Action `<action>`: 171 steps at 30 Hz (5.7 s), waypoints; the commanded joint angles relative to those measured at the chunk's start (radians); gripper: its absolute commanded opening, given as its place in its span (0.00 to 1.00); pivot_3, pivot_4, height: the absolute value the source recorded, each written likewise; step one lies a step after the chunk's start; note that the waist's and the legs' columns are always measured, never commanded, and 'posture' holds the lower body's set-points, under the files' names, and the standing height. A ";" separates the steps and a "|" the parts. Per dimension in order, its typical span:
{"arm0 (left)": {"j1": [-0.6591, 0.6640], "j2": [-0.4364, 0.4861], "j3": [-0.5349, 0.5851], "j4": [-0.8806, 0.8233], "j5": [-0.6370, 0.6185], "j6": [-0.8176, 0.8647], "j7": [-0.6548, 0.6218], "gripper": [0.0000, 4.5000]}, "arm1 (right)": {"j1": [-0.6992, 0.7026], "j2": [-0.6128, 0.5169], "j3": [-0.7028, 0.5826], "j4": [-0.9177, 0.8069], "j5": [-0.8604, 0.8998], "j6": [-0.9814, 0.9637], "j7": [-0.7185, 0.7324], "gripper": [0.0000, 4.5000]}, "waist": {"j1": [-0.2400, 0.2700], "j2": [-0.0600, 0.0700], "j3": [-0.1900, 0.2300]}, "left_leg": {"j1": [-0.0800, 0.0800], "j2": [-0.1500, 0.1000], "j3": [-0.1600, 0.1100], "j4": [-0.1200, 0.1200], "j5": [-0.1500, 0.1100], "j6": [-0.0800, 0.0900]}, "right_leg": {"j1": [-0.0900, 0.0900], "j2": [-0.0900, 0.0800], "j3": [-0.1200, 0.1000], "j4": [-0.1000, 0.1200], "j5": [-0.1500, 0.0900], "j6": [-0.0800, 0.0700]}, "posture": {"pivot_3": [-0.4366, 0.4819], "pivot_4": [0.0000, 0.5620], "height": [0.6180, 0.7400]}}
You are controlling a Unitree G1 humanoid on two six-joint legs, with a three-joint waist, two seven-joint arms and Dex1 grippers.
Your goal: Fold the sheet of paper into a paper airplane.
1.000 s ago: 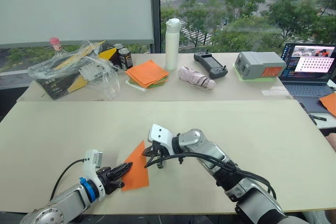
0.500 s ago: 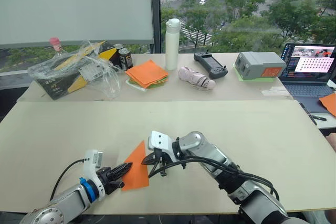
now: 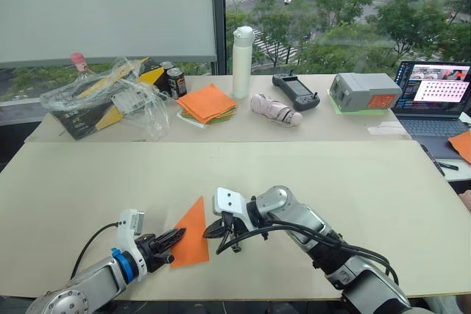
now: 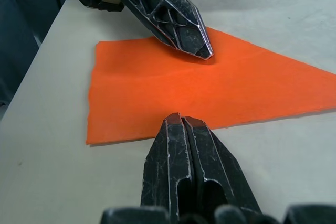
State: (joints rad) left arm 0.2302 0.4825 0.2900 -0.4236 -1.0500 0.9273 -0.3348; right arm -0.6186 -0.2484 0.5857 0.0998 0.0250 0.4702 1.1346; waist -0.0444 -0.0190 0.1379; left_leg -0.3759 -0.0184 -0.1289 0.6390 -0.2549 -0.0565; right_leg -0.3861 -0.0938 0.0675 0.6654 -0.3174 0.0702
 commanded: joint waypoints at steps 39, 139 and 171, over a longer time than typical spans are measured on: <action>-0.021 0.017 0.030 -0.013 -0.063 0.063 0.065 0.00 | 0.087 -0.078 0.165 -0.001 -0.030 0.037 0.207 0.00 | 0.001 0.000 -0.001 | 0.005 0.000 0.001 -0.004 0.000 0.000 | 0.004 -0.001 0.000 -0.002 0.000 0.000 | 0.48 0.27 1.00; -0.307 0.164 -0.010 0.273 -0.202 0.276 -0.167 0.01 | 0.120 -0.242 -0.168 -0.295 0.339 0.365 -0.051 0.00 | 0.000 -0.002 0.003 | -0.004 0.000 0.000 -0.001 0.000 0.000 | -0.003 -0.001 -0.001 0.000 0.000 0.000 | 0.48 0.27 1.00; -0.421 -0.418 0.117 0.272 -0.451 -0.018 0.611 0.01 | 0.071 -0.207 -0.218 -0.214 0.325 0.336 -0.112 0.00 | 0.011 -0.004 0.002 | -0.008 -0.003 -0.001 0.007 0.000 0.000 | -0.003 -0.002 -0.001 0.001 0.001 0.001 | 0.48 0.27 1.00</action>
State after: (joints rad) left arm -0.1788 0.0810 0.3893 -0.1521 -1.4422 0.9498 0.2324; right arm -0.5379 -0.4604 0.3825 -0.1049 0.3371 0.8310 1.0212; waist -0.0335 -0.0235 0.1395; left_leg -0.3838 -0.0213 -0.1295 0.6461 -0.2549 -0.0565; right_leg -0.3886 -0.0961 0.0665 0.6659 -0.3166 0.0715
